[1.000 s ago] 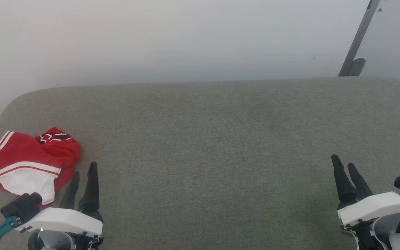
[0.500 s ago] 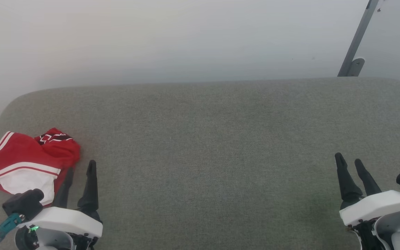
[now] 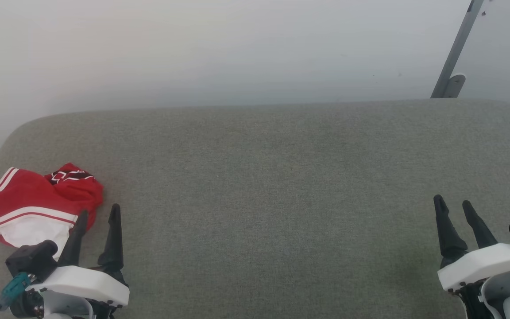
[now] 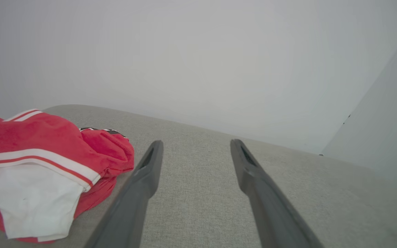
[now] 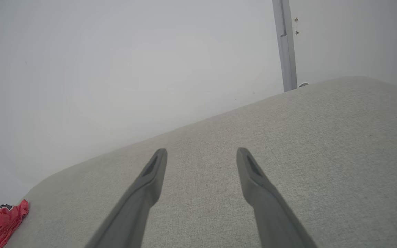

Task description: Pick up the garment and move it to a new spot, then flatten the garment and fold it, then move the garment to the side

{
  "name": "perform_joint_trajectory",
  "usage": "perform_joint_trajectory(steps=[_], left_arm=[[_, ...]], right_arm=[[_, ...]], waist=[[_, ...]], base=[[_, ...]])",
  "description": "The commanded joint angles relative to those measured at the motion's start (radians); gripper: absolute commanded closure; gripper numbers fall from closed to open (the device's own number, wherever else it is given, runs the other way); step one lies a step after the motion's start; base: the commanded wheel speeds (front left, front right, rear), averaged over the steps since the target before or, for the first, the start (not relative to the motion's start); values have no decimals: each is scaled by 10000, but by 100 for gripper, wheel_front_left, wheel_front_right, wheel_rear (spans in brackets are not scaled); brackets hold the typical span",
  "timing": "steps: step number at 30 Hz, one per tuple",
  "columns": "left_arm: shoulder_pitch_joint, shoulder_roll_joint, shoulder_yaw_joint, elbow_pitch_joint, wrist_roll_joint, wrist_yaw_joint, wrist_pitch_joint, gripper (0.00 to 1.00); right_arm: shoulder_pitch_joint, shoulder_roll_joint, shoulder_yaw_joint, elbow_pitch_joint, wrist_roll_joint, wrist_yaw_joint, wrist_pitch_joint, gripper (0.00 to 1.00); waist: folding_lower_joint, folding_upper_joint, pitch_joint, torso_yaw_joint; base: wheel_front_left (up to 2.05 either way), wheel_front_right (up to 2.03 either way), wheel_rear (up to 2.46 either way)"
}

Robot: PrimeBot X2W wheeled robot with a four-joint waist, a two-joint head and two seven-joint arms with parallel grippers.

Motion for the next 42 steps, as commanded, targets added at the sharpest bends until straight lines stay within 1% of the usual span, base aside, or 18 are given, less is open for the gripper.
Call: perform_joint_trajectory(steps=[1,6,33,42], left_arm=[[-51,73,31,-64,295,-81,-99,0],[56,105,26,-94,801,-115,-232,0],[216,187,-74,-40,2376,-179,-715,0],[206,207,-95,4,2282,-187,-744,0]], right_arm=[[44,-38,-17,-129,-257,5,-117,0],[59,-72,-24,-161,-679,6,-185,0],[281,-83,-121,-412,-2430,7,-503,0],[303,-72,-93,-360,-2531,6,-573,0]], waist=[[0,0,0,6],[0,0,-3,16],[0,0,-32,39],[0,0,-38,21]], base=[[0,0,0],[0,0,0],[0,0,0],[0,0,0]])
